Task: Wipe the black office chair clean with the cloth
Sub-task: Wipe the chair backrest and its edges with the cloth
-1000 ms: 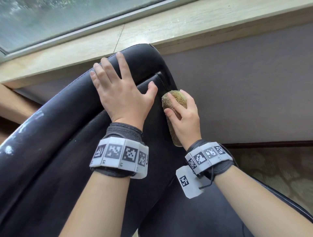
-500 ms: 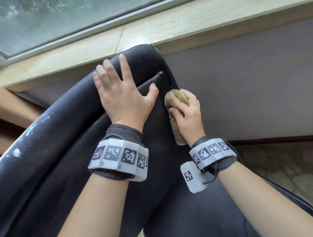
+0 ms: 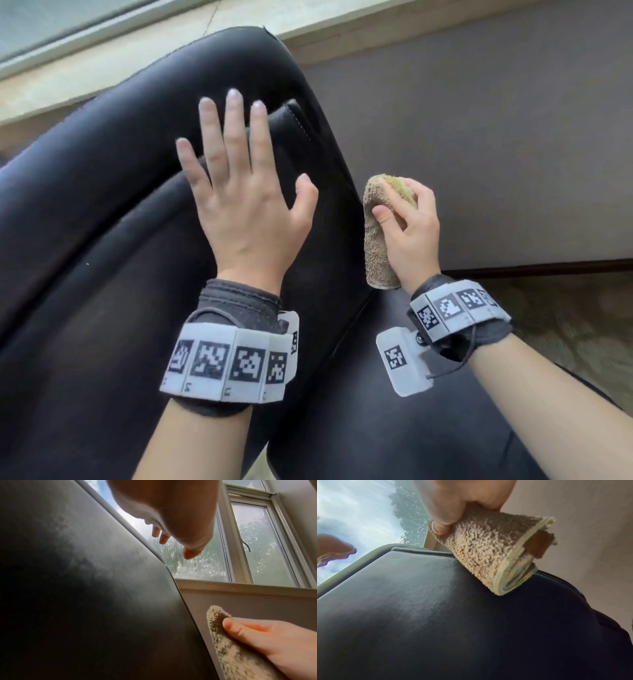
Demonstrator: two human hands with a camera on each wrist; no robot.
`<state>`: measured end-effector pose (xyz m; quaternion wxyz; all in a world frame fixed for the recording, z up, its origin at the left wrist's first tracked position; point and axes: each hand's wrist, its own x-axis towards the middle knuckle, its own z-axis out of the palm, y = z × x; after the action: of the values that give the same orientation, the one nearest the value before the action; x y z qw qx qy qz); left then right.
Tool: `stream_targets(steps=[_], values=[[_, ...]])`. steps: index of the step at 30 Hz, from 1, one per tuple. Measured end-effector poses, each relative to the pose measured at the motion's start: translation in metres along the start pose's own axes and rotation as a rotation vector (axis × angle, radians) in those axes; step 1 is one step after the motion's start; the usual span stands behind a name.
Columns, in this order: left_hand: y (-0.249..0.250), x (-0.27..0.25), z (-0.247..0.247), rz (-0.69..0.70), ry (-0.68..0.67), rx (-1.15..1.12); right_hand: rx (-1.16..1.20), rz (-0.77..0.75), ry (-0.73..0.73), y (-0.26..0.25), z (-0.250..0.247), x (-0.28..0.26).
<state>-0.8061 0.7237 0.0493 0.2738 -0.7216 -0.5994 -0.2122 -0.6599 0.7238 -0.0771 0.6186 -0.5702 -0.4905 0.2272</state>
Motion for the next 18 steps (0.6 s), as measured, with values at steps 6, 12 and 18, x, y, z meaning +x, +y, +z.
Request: stream_targets(steps=[6, 12, 18], values=[[-0.001, -0.031, 0.021, 0.111, 0.055, -0.045, 0.009, 0.122, 0.074, 0.025, -0.008, -0.007], [0.006, -0.055, 0.04, 0.088, -0.042, -0.001, -0.048, 0.09, 0.064, 0.045, -0.01, -0.016], [0.004, -0.061, 0.052, 0.067, -0.102, 0.117, -0.119, -0.227, -0.157, 0.035, 0.006, -0.004]])
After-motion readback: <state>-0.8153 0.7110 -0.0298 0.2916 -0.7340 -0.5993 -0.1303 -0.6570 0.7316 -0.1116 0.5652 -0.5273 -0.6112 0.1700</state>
